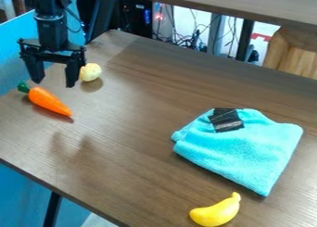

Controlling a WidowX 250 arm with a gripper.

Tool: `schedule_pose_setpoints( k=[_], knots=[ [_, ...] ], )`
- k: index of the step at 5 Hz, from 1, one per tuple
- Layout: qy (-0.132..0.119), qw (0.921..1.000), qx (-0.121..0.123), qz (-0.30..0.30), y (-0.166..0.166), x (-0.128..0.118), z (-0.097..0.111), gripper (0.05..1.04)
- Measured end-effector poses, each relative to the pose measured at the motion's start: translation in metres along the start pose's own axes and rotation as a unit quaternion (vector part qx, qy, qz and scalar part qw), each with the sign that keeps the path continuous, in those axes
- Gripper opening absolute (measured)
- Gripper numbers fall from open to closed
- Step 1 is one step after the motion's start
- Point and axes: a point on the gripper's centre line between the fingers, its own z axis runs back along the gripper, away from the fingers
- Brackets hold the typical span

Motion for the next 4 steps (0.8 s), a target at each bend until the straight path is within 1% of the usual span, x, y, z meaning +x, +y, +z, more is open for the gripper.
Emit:
schedule_pose_setpoints(
  k=[1,2,3,4],
  knots=[
    [-0.029,0.9987,0.006,0.041,0.003,0.001,0.01,1.005],
    [-0.039,0.9945,0.027,0.093,0.01,-0.002,0.007,1.005],
    [-0.05,0.9884,0.03,0.14,0.011,-0.005,-0.006,1.005],
    [-0.066,0.979,0.024,0.191,0.011,-0.006,-0.017,1.005]
  ],
)
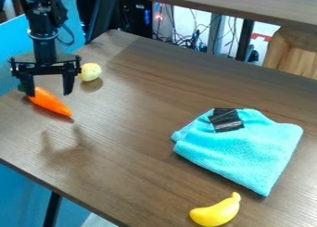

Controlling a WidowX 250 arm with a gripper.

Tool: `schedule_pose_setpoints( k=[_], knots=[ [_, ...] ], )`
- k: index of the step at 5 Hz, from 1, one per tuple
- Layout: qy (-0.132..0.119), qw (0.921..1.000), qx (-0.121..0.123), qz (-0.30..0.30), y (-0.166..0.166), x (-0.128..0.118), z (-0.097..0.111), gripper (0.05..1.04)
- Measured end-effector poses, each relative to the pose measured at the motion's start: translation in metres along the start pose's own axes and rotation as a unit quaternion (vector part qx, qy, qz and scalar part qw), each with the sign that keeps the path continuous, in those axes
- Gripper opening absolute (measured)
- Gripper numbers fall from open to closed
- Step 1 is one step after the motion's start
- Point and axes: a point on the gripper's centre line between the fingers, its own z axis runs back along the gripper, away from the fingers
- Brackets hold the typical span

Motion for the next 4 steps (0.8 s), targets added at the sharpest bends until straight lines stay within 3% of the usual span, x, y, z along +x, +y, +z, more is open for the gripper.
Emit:
schedule_pose_setpoints(
  k=[1,2,4],
  knots=[
    [-0.008,0.999,-0.005,0.043,0.003,0.001,-0.005,1.005],
    [0.007,0.9978,-0.022,0.062,0.011,0.009,0.0,1.004],
    [0.021,0.9978,-0.005,0.062,0.011,0.012,-0.011,1.005]
  ],
)
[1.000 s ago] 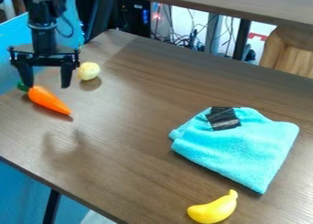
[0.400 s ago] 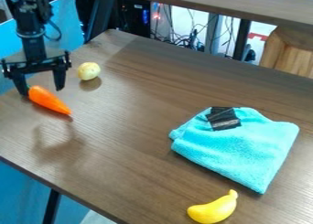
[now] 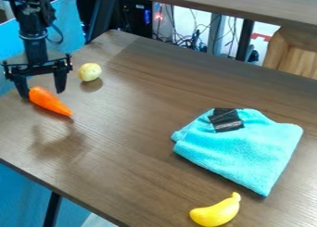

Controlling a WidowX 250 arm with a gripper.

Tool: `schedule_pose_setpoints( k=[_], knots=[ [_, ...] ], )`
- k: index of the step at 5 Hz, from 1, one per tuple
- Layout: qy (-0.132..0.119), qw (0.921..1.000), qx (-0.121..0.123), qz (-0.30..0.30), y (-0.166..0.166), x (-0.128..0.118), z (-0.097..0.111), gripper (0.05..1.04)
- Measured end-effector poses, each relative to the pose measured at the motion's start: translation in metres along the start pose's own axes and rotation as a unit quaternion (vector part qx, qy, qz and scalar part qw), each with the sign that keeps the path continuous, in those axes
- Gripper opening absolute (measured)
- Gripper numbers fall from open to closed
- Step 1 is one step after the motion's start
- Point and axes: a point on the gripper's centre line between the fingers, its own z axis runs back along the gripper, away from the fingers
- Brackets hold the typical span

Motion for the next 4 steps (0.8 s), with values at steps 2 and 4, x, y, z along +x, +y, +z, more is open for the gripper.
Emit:
schedule_pose_setpoints(
  k=[2,4],
  knots=[
    [0.013,0.9998,0.017,0.003,0.001,0.0,-0.018,1.005],
    [0.018,0.9993,0.025,0.019,-0.002,0.003,-0.029,1.005]
  ],
)
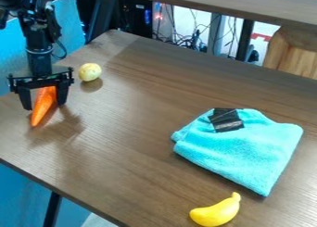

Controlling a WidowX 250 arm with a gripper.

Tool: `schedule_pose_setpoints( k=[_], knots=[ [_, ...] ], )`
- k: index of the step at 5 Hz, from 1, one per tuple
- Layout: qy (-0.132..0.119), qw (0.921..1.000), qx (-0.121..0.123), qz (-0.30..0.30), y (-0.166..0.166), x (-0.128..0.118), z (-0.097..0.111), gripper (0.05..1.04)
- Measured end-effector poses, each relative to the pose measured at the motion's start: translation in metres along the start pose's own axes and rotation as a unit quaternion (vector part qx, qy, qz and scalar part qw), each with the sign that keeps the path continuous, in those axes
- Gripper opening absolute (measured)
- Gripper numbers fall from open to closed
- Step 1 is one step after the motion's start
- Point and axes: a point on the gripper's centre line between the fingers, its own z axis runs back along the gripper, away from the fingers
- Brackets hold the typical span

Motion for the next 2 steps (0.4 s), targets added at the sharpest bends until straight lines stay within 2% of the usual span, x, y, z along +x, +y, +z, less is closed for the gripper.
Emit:
schedule_pose_setpoints(
  k=[1,2],
  knots=[
    [0.002,0.9999,0.01,0.005,-0.0035,0.0028,-0.0054,0.967],
    [-0.007,0.9996,0.024,-0.011,-0.0099,-0.0003,-0.004,0.761]
  ],
)
